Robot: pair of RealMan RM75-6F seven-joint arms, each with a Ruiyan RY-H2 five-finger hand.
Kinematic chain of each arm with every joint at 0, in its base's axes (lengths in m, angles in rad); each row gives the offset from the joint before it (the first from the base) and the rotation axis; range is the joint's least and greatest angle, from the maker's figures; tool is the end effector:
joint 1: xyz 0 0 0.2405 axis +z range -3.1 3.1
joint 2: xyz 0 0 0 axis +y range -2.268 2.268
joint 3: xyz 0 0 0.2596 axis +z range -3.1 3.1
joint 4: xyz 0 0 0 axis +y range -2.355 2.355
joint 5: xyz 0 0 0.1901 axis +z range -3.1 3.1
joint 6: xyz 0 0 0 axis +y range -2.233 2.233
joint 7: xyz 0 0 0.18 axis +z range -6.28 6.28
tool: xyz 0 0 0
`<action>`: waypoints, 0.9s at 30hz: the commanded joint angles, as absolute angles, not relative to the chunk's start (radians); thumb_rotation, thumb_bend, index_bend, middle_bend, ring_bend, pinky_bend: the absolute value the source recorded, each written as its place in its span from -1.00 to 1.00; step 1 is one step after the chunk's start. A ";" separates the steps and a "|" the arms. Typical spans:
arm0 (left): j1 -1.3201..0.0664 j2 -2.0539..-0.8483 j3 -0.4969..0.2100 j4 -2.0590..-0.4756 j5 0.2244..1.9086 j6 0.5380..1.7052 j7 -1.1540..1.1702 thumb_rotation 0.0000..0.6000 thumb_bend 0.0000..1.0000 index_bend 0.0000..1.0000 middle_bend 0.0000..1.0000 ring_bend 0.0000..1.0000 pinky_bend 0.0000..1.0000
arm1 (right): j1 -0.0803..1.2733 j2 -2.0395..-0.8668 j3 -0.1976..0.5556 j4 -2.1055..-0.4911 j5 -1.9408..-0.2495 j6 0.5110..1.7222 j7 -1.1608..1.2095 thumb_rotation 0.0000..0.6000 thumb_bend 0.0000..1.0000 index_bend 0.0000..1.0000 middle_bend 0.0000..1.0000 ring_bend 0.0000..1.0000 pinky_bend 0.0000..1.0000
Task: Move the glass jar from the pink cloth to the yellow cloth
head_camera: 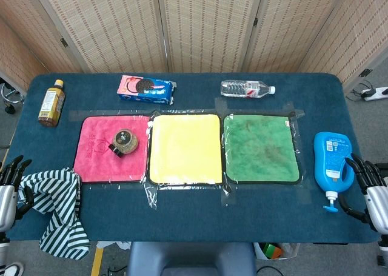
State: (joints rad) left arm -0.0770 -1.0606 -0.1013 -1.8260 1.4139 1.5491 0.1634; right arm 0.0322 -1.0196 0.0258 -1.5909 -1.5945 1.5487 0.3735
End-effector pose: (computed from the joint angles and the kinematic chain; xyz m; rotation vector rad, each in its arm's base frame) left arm -0.2774 0.2185 0.2032 -1.2659 -0.8650 -0.9170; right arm -0.3072 -0.1948 0.2110 1.3238 -1.0681 1.1289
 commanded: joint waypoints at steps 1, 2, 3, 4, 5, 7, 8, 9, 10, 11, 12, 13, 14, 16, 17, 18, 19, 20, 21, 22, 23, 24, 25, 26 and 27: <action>-0.076 -1.059 -0.099 -1.827 1.414 1.547 0.164 1.00 0.47 -0.68 -0.77 -0.69 -0.90 | 0.034 -1.021 0.025 -1.589 -1.595 1.545 0.375 1.00 -0.10 -1.00 -0.90 -0.86 -1.00; -0.076 -1.058 -0.098 -1.827 1.415 1.546 0.165 1.00 0.47 -0.68 -0.77 -0.69 -0.90 | 0.035 -1.021 0.025 -1.588 -1.595 1.544 0.376 1.00 -0.10 -1.00 -0.90 -0.86 -1.00; -0.076 -1.058 -0.098 -1.828 1.416 1.545 0.166 1.00 0.47 -0.68 -0.77 -0.69 -0.90 | 0.034 -1.022 0.024 -1.586 -1.595 1.544 0.377 1.00 -0.10 -1.00 -0.90 -0.86 -1.00; -0.076 -1.058 -0.097 -1.829 1.416 1.545 0.166 1.00 0.47 -0.68 -0.77 -0.69 -0.90 | 0.034 -1.022 0.024 -1.585 -1.596 1.545 0.378 1.00 -0.10 -1.00 -0.90 -0.86 -1.00; -0.076 -1.057 -0.096 -1.829 1.419 1.545 0.165 1.00 0.47 -0.68 -0.77 -0.69 -0.90 | 0.033 -1.022 0.023 -1.583 -1.596 1.547 0.380 1.00 -0.10 -1.00 -0.90 -0.86 -1.00; -0.077 -1.056 -0.095 -1.829 1.422 1.543 0.165 1.00 0.47 -0.68 -0.77 -0.69 -0.90 | 0.030 -1.021 0.023 -1.581 -1.597 1.553 0.384 1.00 -0.10 -1.00 -0.90 -0.86 -1.00; -0.078 -1.056 -0.094 -1.830 1.425 1.541 0.164 1.00 0.47 -0.68 -0.77 -0.69 -0.90 | 0.028 -1.021 0.022 -1.580 -1.598 1.555 0.385 1.00 -0.10 -1.00 -0.90 -0.86 -1.00; -0.079 -1.055 -0.093 -1.829 1.429 1.539 0.163 1.00 0.47 -0.68 -0.77 -0.69 -0.90 | 0.026 -1.020 0.022 -1.579 -1.598 1.560 0.387 1.00 -0.10 -1.00 -0.90 -0.86 -1.00; -0.081 -1.055 -0.093 -1.829 1.431 1.537 0.162 1.00 0.47 -0.67 -0.77 -0.69 -0.90 | 0.024 -1.020 0.022 -1.579 -1.599 1.563 0.388 1.00 -0.10 -1.00 -0.90 -0.86 -1.00; -0.084 -1.055 -0.093 -1.828 1.435 1.534 0.160 1.00 0.47 -0.67 -0.77 -0.69 -0.90 | 0.023 -1.019 0.022 -1.579 -1.600 1.565 0.390 1.00 -0.10 -1.00 -0.90 -0.86 -1.00; -0.088 -1.054 -0.093 -1.826 1.440 1.529 0.157 1.00 0.47 -0.67 -0.77 -0.69 -0.90 | 0.022 -1.019 0.021 -1.579 -1.601 1.568 0.390 1.00 -0.10 -1.00 -0.90 -0.86 -1.00; -0.093 -1.052 -0.093 -1.823 1.444 1.522 0.154 1.00 0.47 -0.67 -0.77 -0.69 -0.90 | 0.020 -1.018 0.021 -1.579 -1.602 1.571 0.390 1.00 -0.10 -1.00 -0.90 -0.86 -1.00; -0.094 -1.052 -0.094 -1.822 1.445 1.521 0.153 1.00 0.47 -0.66 -0.77 -0.69 -0.90 | 0.020 -1.018 0.021 -1.579 -1.603 1.572 0.390 1.00 -0.10 -1.00 -0.90 -0.86 -1.00; -0.118 -1.047 -0.098 -1.812 1.463 1.494 0.144 1.00 0.47 -0.66 -0.77 -0.69 -0.90 | 0.017 -1.015 0.021 -1.580 -1.607 1.579 0.389 1.00 -0.10 -1.00 -0.90 -0.86 -1.00; -0.128 -1.046 -0.101 -1.807 1.468 1.483 0.137 1.00 0.47 -0.66 -0.77 -0.69 -0.90 | 0.017 -1.014 0.021 -1.581 -1.608 1.581 0.389 1.00 -0.10 -1.00 -0.90 -0.86 -1.00; -0.137 -1.044 -0.105 -1.802 1.471 1.473 0.130 1.00 0.47 -0.66 -0.77 -0.69 -0.90 | 0.016 -1.013 0.020 -1.582 -1.610 1.583 0.388 1.00 -0.10 -1.00 -0.90 -0.86 -1.00; -0.152 -1.043 -0.111 -1.795 1.478 1.460 0.122 1.00 0.47 -0.66 -0.77 -0.69 -0.90 | 0.015 -1.012 0.020 -1.583 -1.612 1.586 0.387 1.00 -0.10 -1.00 -0.90 -0.86 -1.00; -0.163 -1.043 -0.115 -1.788 1.483 1.449 0.115 1.00 0.47 -0.66 -0.77 -0.69 -0.90 | 0.014 -1.011 0.019 -1.584 -1.613 1.587 0.386 1.00 -0.10 -1.00 -0.90 -0.86 -1.00; -0.175 -1.043 -0.120 -1.782 1.483 1.437 0.109 1.00 0.47 -0.66 -0.77 -0.69 -0.90 | 0.014 -1.010 0.019 -1.586 -1.615 1.589 0.386 1.00 -0.10 -1.00 -0.90 -0.86 -1.00; -0.190 -1.042 -0.127 -1.778 1.482 1.421 0.106 1.00 0.47 -0.66 -0.76 -0.68 -0.90 | 0.012 -1.008 0.019 -1.587 -1.616 1.591 0.385 1.00 -0.10 -1.00 -0.90 -0.87 -1.00; -0.202 -1.042 -0.132 -1.775 1.483 1.409 0.106 1.00 0.47 -0.65 -0.76 -0.68 -0.90 | 0.011 -1.007 0.018 -1.589 -1.617 1.593 0.385 1.00 -0.10 -1.00 -0.90 -0.87 -1.00; -0.218 -1.044 -0.140 -1.771 1.488 1.396 0.103 1.00 0.47 -0.65 -0.76 -0.68 -0.89 | 0.010 -1.005 0.017 -1.591 -1.619 1.596 0.383 1.00 -0.10 -1.00 -0.90 -0.86 -1.00; -0.231 -1.048 -0.146 -1.766 1.490 1.386 0.099 1.00 0.47 -0.64 -0.75 -0.68 -0.89 | 0.009 -1.004 0.017 -1.592 -1.621 1.598 0.382 1.00 -0.10 -1.00 -0.90 -0.86 -1.00; -0.245 -1.052 -0.152 -1.761 1.490 1.373 0.093 1.00 0.47 -0.64 -0.74 -0.67 -0.89 | 0.008 -1.002 0.016 -1.593 -1.622 1.600 0.380 1.00 -0.10 -1.00 -0.90 -0.86 -1.00; -0.265 -1.057 -0.160 -1.751 1.489 1.353 0.083 1.00 0.47 -0.63 -0.73 -0.67 -0.88 | 0.006 -1.000 0.016 -1.595 -1.623 1.603 0.378 1.00 -0.10 -1.00 -0.90 -0.86 -1.00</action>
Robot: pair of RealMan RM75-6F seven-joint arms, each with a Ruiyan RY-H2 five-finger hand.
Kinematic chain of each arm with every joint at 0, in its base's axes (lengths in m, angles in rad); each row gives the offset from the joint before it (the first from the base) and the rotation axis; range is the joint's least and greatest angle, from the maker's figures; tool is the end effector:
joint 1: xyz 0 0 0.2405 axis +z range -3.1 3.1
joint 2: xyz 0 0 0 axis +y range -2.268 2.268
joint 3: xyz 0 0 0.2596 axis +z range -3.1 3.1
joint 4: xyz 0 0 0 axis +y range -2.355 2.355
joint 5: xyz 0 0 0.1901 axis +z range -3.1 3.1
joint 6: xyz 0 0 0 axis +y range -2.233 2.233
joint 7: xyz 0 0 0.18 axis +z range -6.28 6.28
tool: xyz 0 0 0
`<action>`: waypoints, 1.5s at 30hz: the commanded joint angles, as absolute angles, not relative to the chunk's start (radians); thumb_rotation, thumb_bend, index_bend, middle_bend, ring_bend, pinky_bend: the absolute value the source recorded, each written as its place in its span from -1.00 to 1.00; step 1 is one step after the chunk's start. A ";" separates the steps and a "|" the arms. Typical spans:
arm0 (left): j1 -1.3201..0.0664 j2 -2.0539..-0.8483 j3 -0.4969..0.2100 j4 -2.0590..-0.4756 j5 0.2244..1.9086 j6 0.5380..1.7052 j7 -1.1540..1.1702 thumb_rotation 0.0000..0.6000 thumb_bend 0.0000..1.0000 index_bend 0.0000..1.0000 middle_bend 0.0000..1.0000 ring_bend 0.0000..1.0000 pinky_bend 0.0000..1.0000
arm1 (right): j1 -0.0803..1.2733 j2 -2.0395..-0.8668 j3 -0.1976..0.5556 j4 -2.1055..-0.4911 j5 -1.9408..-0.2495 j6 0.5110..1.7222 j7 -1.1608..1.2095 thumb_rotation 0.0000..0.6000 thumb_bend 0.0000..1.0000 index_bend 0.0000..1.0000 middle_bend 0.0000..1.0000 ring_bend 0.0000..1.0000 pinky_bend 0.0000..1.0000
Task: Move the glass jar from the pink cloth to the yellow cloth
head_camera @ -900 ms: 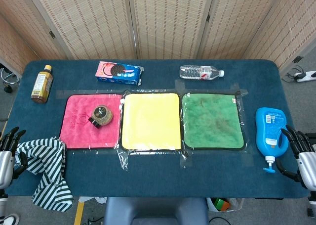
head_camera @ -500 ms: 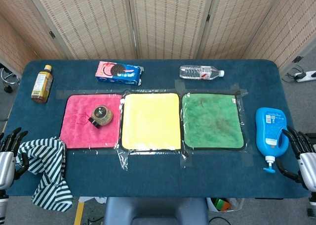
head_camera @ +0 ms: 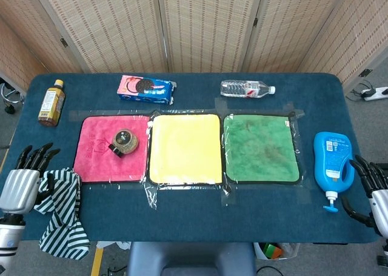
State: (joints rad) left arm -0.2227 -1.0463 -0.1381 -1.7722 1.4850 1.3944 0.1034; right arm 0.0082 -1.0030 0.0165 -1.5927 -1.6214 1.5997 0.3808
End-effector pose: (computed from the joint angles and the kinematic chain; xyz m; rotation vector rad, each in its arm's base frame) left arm -0.2436 0.2656 0.1880 -1.4817 -0.8085 -1.0066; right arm -0.3040 -0.1852 0.2199 1.3227 -1.0375 1.1482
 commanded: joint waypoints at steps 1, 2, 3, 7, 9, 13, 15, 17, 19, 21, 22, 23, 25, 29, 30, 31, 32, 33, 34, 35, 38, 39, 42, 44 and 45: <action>-0.281 -1.062 -0.166 -1.742 1.487 1.336 0.075 1.00 0.47 -0.63 -0.73 -0.67 -0.88 | 0.005 -0.998 0.016 -1.598 -1.623 1.604 0.376 1.00 -0.10 -1.00 -0.90 -0.86 -1.00; -0.297 -1.069 -0.172 -1.730 1.486 1.320 0.067 1.00 0.47 -0.63 -0.73 -0.66 -0.87 | 0.004 -0.996 0.015 -1.600 -1.624 1.606 0.375 1.00 -0.10 -1.00 -0.90 -0.86 -1.00; -0.314 -1.076 -0.178 -1.716 1.484 1.304 0.060 1.00 0.47 -0.63 -0.72 -0.66 -0.87 | 0.003 -0.994 0.015 -1.602 -1.624 1.608 0.373 1.00 -0.10 -1.00 -0.90 -0.86 -1.00; -0.389 -1.133 -0.203 -1.615 1.489 1.245 0.000 1.00 0.47 -0.58 -0.68 -0.62 -0.81 | -0.001 -0.984 0.014 -1.614 -1.626 1.613 0.363 1.00 -0.10 -1.00 -0.90 -0.86 -1.00; -0.420 -1.156 -0.207 -1.568 1.494 1.217 -0.024 1.00 0.47 -0.57 -0.67 -0.61 -0.79 | -0.003 -0.980 0.014 -1.619 -1.625 1.615 0.358 1.00 -0.10 -1.00 -0.90 -0.86 -1.00; -0.493 -1.212 -0.213 -1.453 1.504 1.155 -0.052 1.00 0.46 -0.57 -0.67 -0.61 -0.78 | -0.007 -0.973 0.013 -1.631 -1.626 1.619 0.348 1.00 -0.10 -1.00 -0.90 -0.86 -1.00; -0.521 -1.239 -0.214 -1.401 1.507 1.134 -0.069 1.00 0.45 -0.57 -0.67 -0.61 -0.78 | -0.008 -0.970 0.013 -1.635 -1.627 1.621 0.344 1.00 -0.10 -1.00 -0.90 -0.86 -1.00; -0.551 -1.271 -0.210 -1.339 1.509 1.107 -0.088 1.00 0.44 -0.57 -0.67 -0.61 -0.77 | -0.010 -0.968 0.013 -1.639 -1.624 1.621 0.342 1.00 -0.10 -1.00 -0.90 -0.86 -1.00; -0.580 -1.302 -0.204 -1.272 1.511 1.078 -0.104 1.00 0.41 -0.57 -0.67 -0.62 -0.78 | -0.012 -0.966 0.013 -1.641 -1.621 1.621 0.341 1.00 -0.10 -1.00 -0.90 -0.86 -1.00; -0.605 -1.335 -0.197 -1.202 1.511 1.054 -0.120 1.00 0.37 -0.57 -0.67 -0.64 -0.78 | -0.015 -0.964 0.012 -1.644 -1.620 1.624 0.337 1.00 -0.10 -1.00 -0.90 -0.86 -1.00; -0.613 -1.351 -0.196 -1.171 1.510 1.048 -0.129 1.00 0.35 -0.58 -0.67 -0.64 -0.78 | -0.016 -0.963 0.012 -1.646 -1.620 1.626 0.336 1.00 -0.10 -1.00 -0.90 -0.86 -1.00; -0.621 -1.367 -0.194 -1.140 1.507 1.042 -0.139 1.00 0.31 -0.58 -0.67 -0.65 -0.77 | -0.018 -0.962 0.013 -1.647 -1.620 1.628 0.334 1.00 -0.10 -1.00 -0.90 -0.86 -1.00; -0.634 -1.398 -0.188 -1.081 1.497 1.022 -0.168 1.00 0.20 -0.61 -0.67 -0.68 -0.77 | -0.021 -0.962 0.013 -1.650 -1.618 1.631 0.334 1.00 -0.10 -1.00 -0.90 -0.86 -1.00; -0.656 -1.447 -0.171 -0.982 1.499 1.008 -0.181 1.00 0.01 -0.68 -0.73 -0.75 -0.78 | -0.024 -0.961 0.012 -1.652 -1.616 1.631 0.333 1.00 -0.10 -1.00 -0.90 -0.86 -1.00; -0.661 -1.460 -0.167 -0.957 1.501 1.007 -0.177 1.00 -0.03 -0.70 -0.74 -0.76 -0.78 | -0.024 -0.960 0.012 -1.653 -1.616 1.630 0.332 1.00 -0.10 -1.00 -0.90 -0.86 -1.00; -0.667 -1.477 -0.161 -0.923 1.505 1.007 -0.174 1.00 -0.06 -0.71 -0.75 -0.77 -0.79 | -0.023 -0.960 0.013 -1.655 -1.617 1.630 0.330 1.00 -0.10 -1.00 -0.90 -0.86 -1.00; -0.672 -1.490 -0.155 -0.897 1.508 1.006 -0.173 1.00 -0.10 -0.72 -0.77 -0.78 -0.79 | -0.023 -0.959 0.013 -1.656 -1.619 1.630 0.329 1.00 -0.10 -1.00 -0.90 -0.86 -1.00; -0.676 -1.502 -0.149 -0.871 1.512 1.005 -0.172 1.00 -0.12 -0.73 -0.77 -0.79 -0.79 | -0.023 -0.958 0.013 -1.658 -1.620 1.631 0.327 1.00 -0.10 -1.00 -0.90 -0.86 -1.00; -0.681 -1.517 -0.140 -0.838 1.517 1.001 -0.170 1.00 -0.13 -0.73 -0.78 -0.80 -0.79 | -0.023 -0.957 0.014 -1.659 -1.621 1.631 0.326 1.00 -0.10 -1.00 -0.90 -0.86 -1.00; -0.685 -1.526 -0.134 -0.817 1.520 0.997 -0.170 1.00 -0.14 -0.74 -0.78 -0.80 -0.80 | -0.023 -0.957 0.014 -1.660 -1.620 1.631 0.325 1.00 -0.10 -1.00 -0.90 -0.86 -1.00; -0.693 -1.553 -0.113 -0.757 1.529 0.986 -0.169 1.00 -0.16 -0.76 -0.81 -0.82 -0.81 | -0.025 -0.955 0.014 -1.661 -1.618 1.631 0.325 1.00 -0.10 -1.00 -0.90 -0.86 -1.00; -0.695 -1.560 -0.106 -0.740 1.532 0.983 -0.165 1.00 -0.17 -0.77 -0.82 -0.84 -0.82 | -0.025 -0.955 0.014 -1.661 -1.617 1.630 0.325 1.00 -0.10 -1.00 -0.90 -0.86 -1.00; -0.699 -1.579 -0.088 -0.694 1.537 0.973 -0.156 1.00 -0.18 -0.82 -0.87 -0.89 -0.83 | -0.025 -0.955 0.015 -1.662 -1.615 1.628 0.324 1.00 -0.10 -1.00 -0.90 -0.86 -1.00; -0.701 -1.590 -0.080 -0.673 1.537 0.966 -0.157 1.00 -0.19 -0.85 -0.90 -0.91 -0.85 | -0.025 -0.955 0.015 -1.663 -1.616 1.628 0.323 1.00 -0.10 -1.00 -0.90 -0.86 -1.00; -0.702 -1.595 -0.076 -0.666 1.537 0.964 -0.157 1.00 -0.21 -0.87 -0.91 -0.93 -0.86 | -0.025 -0.954 0.015 -1.663 -1.616 1.627 0.322 1.00 -0.10 -1.00 -0.90 -0.86 -1.00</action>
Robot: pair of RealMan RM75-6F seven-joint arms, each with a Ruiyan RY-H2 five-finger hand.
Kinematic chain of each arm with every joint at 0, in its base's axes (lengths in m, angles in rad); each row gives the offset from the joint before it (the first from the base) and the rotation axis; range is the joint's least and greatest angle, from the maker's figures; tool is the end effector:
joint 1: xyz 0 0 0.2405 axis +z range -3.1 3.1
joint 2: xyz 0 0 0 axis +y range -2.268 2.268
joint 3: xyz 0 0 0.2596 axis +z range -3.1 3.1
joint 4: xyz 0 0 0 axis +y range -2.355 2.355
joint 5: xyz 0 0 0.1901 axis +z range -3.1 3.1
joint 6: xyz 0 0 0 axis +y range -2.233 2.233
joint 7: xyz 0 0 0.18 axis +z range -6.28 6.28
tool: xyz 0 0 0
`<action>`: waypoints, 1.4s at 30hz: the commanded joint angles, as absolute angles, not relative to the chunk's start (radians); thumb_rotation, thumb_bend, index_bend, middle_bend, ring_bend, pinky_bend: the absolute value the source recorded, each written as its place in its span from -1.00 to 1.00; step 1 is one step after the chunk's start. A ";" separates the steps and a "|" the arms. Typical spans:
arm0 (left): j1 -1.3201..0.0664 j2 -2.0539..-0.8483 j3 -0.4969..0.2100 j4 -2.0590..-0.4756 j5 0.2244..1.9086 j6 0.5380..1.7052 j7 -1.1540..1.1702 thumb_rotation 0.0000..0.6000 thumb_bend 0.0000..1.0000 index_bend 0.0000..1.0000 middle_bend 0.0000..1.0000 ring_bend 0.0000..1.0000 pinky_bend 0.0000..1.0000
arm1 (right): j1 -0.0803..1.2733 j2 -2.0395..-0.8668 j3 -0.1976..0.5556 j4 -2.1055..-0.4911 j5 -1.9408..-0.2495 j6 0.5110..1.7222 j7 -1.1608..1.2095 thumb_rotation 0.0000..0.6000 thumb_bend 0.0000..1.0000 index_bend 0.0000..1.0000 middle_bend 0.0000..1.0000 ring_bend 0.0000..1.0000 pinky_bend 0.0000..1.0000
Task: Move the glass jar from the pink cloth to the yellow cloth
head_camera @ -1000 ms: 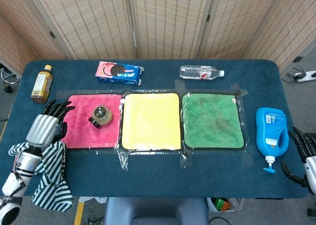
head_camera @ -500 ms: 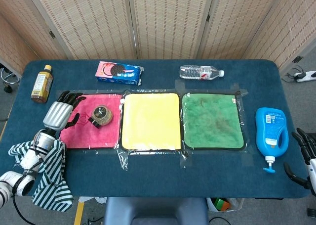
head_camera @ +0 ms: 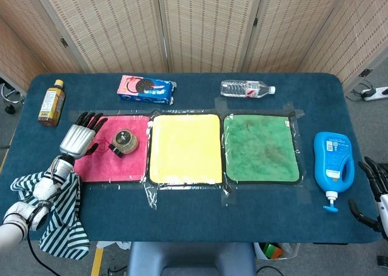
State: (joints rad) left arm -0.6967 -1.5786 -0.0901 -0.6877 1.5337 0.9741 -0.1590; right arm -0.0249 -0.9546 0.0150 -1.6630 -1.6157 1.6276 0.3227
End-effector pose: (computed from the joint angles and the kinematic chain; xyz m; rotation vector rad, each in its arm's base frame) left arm -0.2679 0.4385 0.0702 -1.8082 -0.5716 -0.7165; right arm -0.2977 -0.1748 0.2330 1.2992 -1.0061 1.1137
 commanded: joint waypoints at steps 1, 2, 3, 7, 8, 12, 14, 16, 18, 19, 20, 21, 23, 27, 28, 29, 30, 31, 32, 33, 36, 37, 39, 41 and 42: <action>-0.704 -1.601 -0.071 -0.656 1.539 0.962 -0.155 1.00 -0.21 -0.88 -0.92 -0.94 -0.86 | -0.024 -0.955 0.016 -1.663 -1.615 1.626 0.322 1.00 -0.10 -1.00 -0.90 -0.86 -1.00; -0.706 -1.605 -0.067 -0.649 1.541 0.960 -0.152 1.00 -0.23 -0.90 -0.93 -0.94 -0.86 | -0.024 -0.955 0.016 -1.664 -1.615 1.626 0.321 1.00 -0.10 -1.00 -0.90 -0.86 -1.00; -0.708 -1.610 -0.063 -0.643 1.543 0.959 -0.149 1.00 -0.24 -0.91 -0.94 -0.95 -0.86 | -0.024 -0.955 0.016 -1.664 -1.615 1.625 0.321 1.00 -0.10 -1.00 -0.90 -0.86 -1.00; -0.722 -1.638 -0.051 -0.612 1.549 0.951 -0.132 1.00 -0.28 -0.92 -0.94 -0.96 -0.86 | -0.023 -0.956 0.017 -1.664 -1.614 1.622 0.320 1.00 -0.10 -1.00 -0.90 -0.86 -1.00; -0.727 -1.648 -0.049 -0.601 1.550 0.945 -0.126 1.00 -0.28 -0.93 -0.94 -0.96 -0.86 | -0.023 -0.956 0.017 -1.664 -1.614 1.622 0.320 1.00 -0.10 -1.00 -0.90 -0.86 -1.00; -0.743 -1.676 -0.045 -0.572 1.545 0.921 -0.109 1.00 -0.30 -0.95 -0.96 -0.97 -0.87 | -0.026 -0.953 0.017 -1.665 -1.611 1.623 0.319 1.00 -0.10 -1.00 -0.90 -0.86 -1.00; -0.751 -1.688 -0.043 -0.561 1.544 0.916 -0.105 1.00 -0.32 -0.96 -0.96 -0.97 -0.87 | -0.027 -0.953 0.018 -1.666 -1.610 1.624 0.319 1.00 -0.10 -1.00 -0.90 -0.86 -1.00; -0.759 -1.697 -0.040 -0.553 1.546 0.911 -0.104 1.00 -0.32 -0.96 -0.96 -0.97 -0.87 | -0.027 -0.953 0.018 -1.665 -1.608 1.622 0.320 1.00 -0.10 -1.00 -0.90 -0.86 -1.00; -0.768 -1.704 -0.038 -0.547 1.548 0.909 -0.103 1.00 -0.31 -0.96 -0.96 -0.97 -0.87 | -0.025 -0.954 0.018 -1.665 -1.608 1.619 0.320 1.00 -0.10 -1.00 -0.90 -0.86 -1.00; -0.773 -1.709 -0.037 -0.543 1.549 0.908 -0.102 1.00 -0.31 -0.96 -0.96 -0.97 -0.87 | -0.025 -0.955 0.018 -1.665 -1.608 1.618 0.319 1.00 -0.10 -1.00 -0.90 -0.86 -1.00; -0.777 -1.712 -0.037 -0.541 1.550 0.908 -0.101 1.00 -0.31 -0.96 -0.96 -0.97 -0.87 | -0.025 -0.955 0.018 -1.666 -1.607 1.617 0.319 1.00 -0.10 -1.00 -0.90 -0.86 -1.00; -0.781 -1.715 -0.036 -0.538 1.551 0.908 -0.101 1.00 -0.31 -0.96 -0.96 -0.97 -0.87 | -0.025 -0.955 0.018 -1.666 -1.606 1.616 0.318 1.00 -0.10 -1.00 -0.90 -0.86 -1.00; -0.789 -1.722 -0.036 -0.535 1.551 0.907 -0.104 1.00 -0.32 -0.96 -0.96 -0.97 -0.87 | -0.026 -0.954 0.018 -1.667 -1.605 1.616 0.317 1.00 -0.10 -1.00 -0.90 -0.86 -1.00; -0.803 -1.735 -0.034 -0.536 1.555 0.913 -0.111 1.00 -0.31 -0.96 -0.96 -0.97 -0.87 | -0.028 -0.952 0.019 -1.671 -1.604 1.620 0.314 1.00 -0.10 -1.00 -0.90 -0.86 -1.00; -0.807 -1.738 -0.033 -0.539 1.557 0.918 -0.113 1.00 -0.31 -0.96 -0.96 -0.97 -0.87 | -0.029 -0.952 0.019 -1.671 -1.604 1.620 0.313 1.00 -0.10 -1.00 -0.90 -0.86 -1.00; -0.809 -1.740 -0.033 -0.542 1.558 0.922 -0.115 1.00 -0.31 -0.96 -0.96 -0.97 -0.87 | -0.029 -0.952 0.019 -1.672 -1.604 1.620 0.313 1.00 -0.10 -1.00 -0.90 -0.86 -1.00; -0.813 -1.743 -0.032 -0.547 1.561 0.929 -0.117 1.00 -0.31 -0.96 -0.96 -0.97 -0.87 | -0.030 -0.951 0.019 -1.673 -1.604 1.621 0.312 1.00 -0.10 -1.00 -0.90 -0.86 -1.00; -0.816 -1.744 -0.031 -0.552 1.563 0.934 -0.117 1.00 -0.32 -0.96 -0.96 -0.97 -0.87 | -0.030 -0.950 0.019 -1.674 -1.604 1.622 0.311 1.00 -0.10 -1.00 -0.90 -0.86 -1.00; -0.819 -1.745 -0.031 -0.557 1.566 0.938 -0.116 1.00 -0.32 -0.96 -0.96 -0.97 -0.87 | -0.031 -0.950 0.019 -1.674 -1.605 1.622 0.311 1.00 -0.10 -1.00 -0.90 -0.86 -1.00; -0.824 -1.747 -0.030 -0.565 1.569 0.945 -0.115 1.00 -0.32 -0.96 -0.96 -0.97 -0.87 | -0.032 -0.950 0.019 -1.675 -1.605 1.623 0.311 1.00 -0.10 -1.00 -0.90 -0.85 -1.00; -0.836 -1.748 -0.032 -0.591 1.573 0.957 -0.109 1.00 -0.32 -0.96 -0.96 -0.97 -0.87 | -0.032 -0.949 0.019 -1.676 -1.606 1.625 0.310 1.00 -0.10 -1.00 -0.90 -0.85 -1.00; -0.841 -1.748 -0.034 -0.601 1.575 0.960 -0.104 1.00 -0.32 -0.96 -0.96 -0.97 -0.87 | -0.033 -0.949 0.019 -1.677 -1.607 1.625 0.309 1.00 -0.10 -1.00 -0.90 -0.85 -1.00; -0.851 -1.749 -0.037 -0.626 1.578 0.968 -0.090 1.00 -0.32 -0.96 -0.96 -0.97 -0.87 | -0.033 -0.949 0.019 -1.677 -1.608 1.626 0.310 1.00 -0.10 -1.00 -0.90 -0.85 -1.00; -0.862 -1.749 -0.043 -0.654 1.577 0.976 -0.077 1.00 -0.32 -0.96 -0.96 -0.97 -0.87 | -0.035 -0.950 0.019 -1.676 -1.607 1.628 0.310 1.00 -0.10 -1.00 -0.90 -0.85 -1.00; -0.866 -1.748 -0.046 -0.668 1.576 0.978 -0.071 1.00 -0.32 -0.96 -0.96 -0.97 -0.87 | -0.036 -0.950 0.019 -1.676 -1.607 1.628 0.311 1.00 -0.10 -1.00 -0.90 -0.85 -1.00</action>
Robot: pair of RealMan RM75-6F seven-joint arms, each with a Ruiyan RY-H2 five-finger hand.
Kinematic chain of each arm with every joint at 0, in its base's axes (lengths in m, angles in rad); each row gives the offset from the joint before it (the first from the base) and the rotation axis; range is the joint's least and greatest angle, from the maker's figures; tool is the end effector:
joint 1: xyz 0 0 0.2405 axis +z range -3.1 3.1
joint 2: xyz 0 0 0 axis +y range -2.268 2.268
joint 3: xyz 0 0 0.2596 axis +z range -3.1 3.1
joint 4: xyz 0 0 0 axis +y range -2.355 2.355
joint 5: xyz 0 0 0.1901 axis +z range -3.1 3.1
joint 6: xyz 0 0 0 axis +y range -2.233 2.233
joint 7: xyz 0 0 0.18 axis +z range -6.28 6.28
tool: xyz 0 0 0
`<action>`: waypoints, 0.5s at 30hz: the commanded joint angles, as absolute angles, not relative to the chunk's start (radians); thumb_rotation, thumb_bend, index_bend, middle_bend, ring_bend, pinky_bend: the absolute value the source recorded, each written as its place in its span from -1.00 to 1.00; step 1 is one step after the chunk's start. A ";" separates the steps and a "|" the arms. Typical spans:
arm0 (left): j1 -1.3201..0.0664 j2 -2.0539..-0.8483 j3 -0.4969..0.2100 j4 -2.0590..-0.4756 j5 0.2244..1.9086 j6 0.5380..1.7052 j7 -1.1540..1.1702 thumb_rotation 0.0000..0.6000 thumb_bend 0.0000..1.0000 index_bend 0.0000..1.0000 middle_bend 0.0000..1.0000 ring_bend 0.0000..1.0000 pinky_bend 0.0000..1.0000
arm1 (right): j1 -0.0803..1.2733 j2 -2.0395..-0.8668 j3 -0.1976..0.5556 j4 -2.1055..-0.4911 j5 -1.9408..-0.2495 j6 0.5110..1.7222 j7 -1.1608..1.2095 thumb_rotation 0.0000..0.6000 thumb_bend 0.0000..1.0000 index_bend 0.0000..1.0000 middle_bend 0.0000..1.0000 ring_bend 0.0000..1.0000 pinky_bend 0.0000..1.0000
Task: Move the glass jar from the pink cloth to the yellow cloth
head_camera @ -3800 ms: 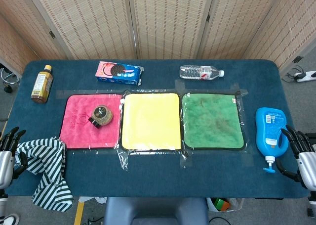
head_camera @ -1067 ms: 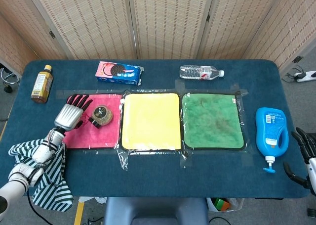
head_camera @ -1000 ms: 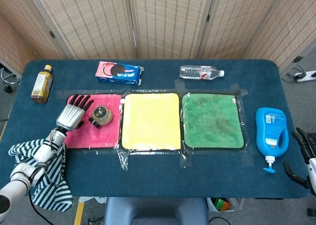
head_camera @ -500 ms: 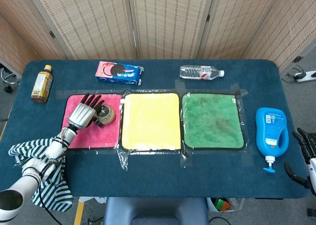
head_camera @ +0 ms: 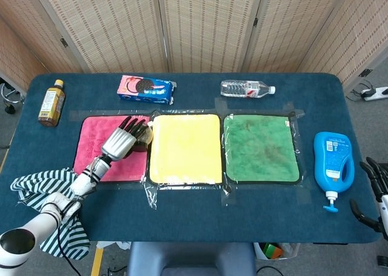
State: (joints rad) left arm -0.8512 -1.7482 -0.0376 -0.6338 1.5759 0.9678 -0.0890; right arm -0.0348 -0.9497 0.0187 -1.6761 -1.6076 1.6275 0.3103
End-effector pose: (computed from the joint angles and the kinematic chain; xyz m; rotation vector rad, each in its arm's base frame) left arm -0.1850 0.4458 -0.0121 -2.0108 -0.4152 -0.7912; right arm -0.2983 -0.1726 0.2346 1.2854 -1.0062 1.1019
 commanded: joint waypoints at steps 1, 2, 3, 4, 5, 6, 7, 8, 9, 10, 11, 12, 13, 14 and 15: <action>-0.871 -1.748 -0.052 -0.685 1.574 0.980 -0.063 1.00 -0.32 -0.96 -0.96 -0.97 -0.87 | -0.037 -0.950 0.019 -1.675 -1.607 1.630 0.312 1.00 -0.10 -1.00 -0.90 -0.86 -1.00; -0.874 -1.747 -0.055 -0.699 1.572 0.981 -0.056 1.00 -0.32 -0.96 -0.96 -0.97 -0.87 | -0.037 -0.950 0.019 -1.674 -1.607 1.631 0.313 1.00 -0.10 -1.00 -0.90 -0.86 -1.00; -0.877 -1.746 -0.059 -0.712 1.569 0.982 -0.048 1.00 -0.31 -0.96 -0.96 -0.97 -0.87 | -0.038 -0.950 0.019 -1.673 -1.606 1.631 0.314 1.00 -0.10 -1.00 -0.90 -0.86 -1.00; -0.879 -1.743 -0.064 -0.728 1.565 0.986 -0.036 1.00 -0.32 -0.96 -0.96 -0.97 -0.87 | -0.039 -0.950 0.019 -1.672 -1.607 1.633 0.315 1.00 -0.10 -1.00 -0.90 -0.86 -1.00; -0.879 -1.740 -0.067 -0.741 1.562 0.988 -0.028 1.00 -0.32 -0.96 -0.96 -0.97 -0.87 | -0.039 -0.951 0.020 -1.671 -1.607 1.634 0.317 1.00 -0.10 -1.00 -0.90 -0.86 -1.00; -0.878 -1.735 -0.070 -0.753 1.559 0.990 -0.021 1.00 -0.31 -0.96 -0.96 -0.97 -0.87 | -0.039 -0.951 0.020 -1.670 -1.607 1.634 0.318 1.00 -0.10 -1.00 -0.90 -0.86 -1.00; -0.876 -1.726 -0.072 -0.769 1.555 0.993 -0.012 1.00 -0.31 -0.96 -0.96 -0.96 -0.87 | -0.039 -0.951 0.021 -1.669 -1.608 1.635 0.320 1.00 -0.10 -1.00 -0.90 -0.86 -1.00; -0.873 -1.718 -0.073 -0.779 1.552 0.995 -0.005 1.00 -0.31 -0.96 -0.96 -0.96 -0.87 | -0.039 -0.951 0.021 -1.668 -1.608 1.635 0.321 1.00 -0.10 -1.00 -0.90 -0.86 -1.00; -0.870 -1.709 -0.072 -0.789 1.549 0.997 0.002 1.00 -0.31 -0.96 -0.96 -0.96 -0.87 | -0.039 -0.952 0.021 -1.666 -1.608 1.635 0.322 1.00 -0.10 -1.00 -0.90 -0.86 -1.00; -0.863 -1.697 -0.071 -0.800 1.545 0.999 0.009 1.00 -0.32 -0.96 -0.96 -0.96 -0.87 | -0.038 -0.953 0.021 -1.664 -1.609 1.635 0.324 1.00 -0.10 -1.00 -0.90 -0.86 -1.00; -0.858 -1.687 -0.070 -0.808 1.542 0.999 0.014 1.00 -0.32 -0.96 -0.96 -0.96 -0.87 | -0.038 -0.953 0.021 -1.663 -1.609 1.635 0.325 1.00 -0.10 -1.00 -0.90 -0.86 -1.00; -0.851 -1.676 -0.068 -0.815 1.539 1.001 0.016 1.00 -0.31 -0.96 -0.96 -0.95 -0.87 | -0.038 -0.954 0.021 -1.662 -1.609 1.634 0.327 1.00 -0.10 -1.00 -0.90 -0.86 -1.00; -0.843 -1.662 -0.065 -0.823 1.536 1.004 0.020 1.00 -0.32 -0.96 -0.96 -0.95 -0.87 | -0.037 -0.955 0.022 -1.660 -1.609 1.633 0.329 1.00 -0.10 -1.00 -0.90 -0.86 -1.00; -0.837 -1.652 -0.062 -0.827 1.535 1.007 0.022 1.00 -0.32 -0.96 -0.96 -0.95 -0.87 | -0.036 -0.956 0.022 -1.658 -1.609 1.632 0.330 1.00 -0.10 -1.00 -0.90 -0.86 -1.00; -0.829 -1.639 -0.057 -0.831 1.534 1.010 0.025 1.00 -0.31 -0.96 -0.96 -0.95 -0.87 | -0.035 -0.957 0.022 -1.656 -1.610 1.631 0.332 1.00 -0.10 -1.00 -0.90 -0.86 -1.00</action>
State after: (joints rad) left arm -0.8395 -1.6524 -0.0628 -0.8220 1.5383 1.0046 0.0188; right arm -0.0349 -0.9568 0.0221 -1.6564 -1.6104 1.6309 0.3318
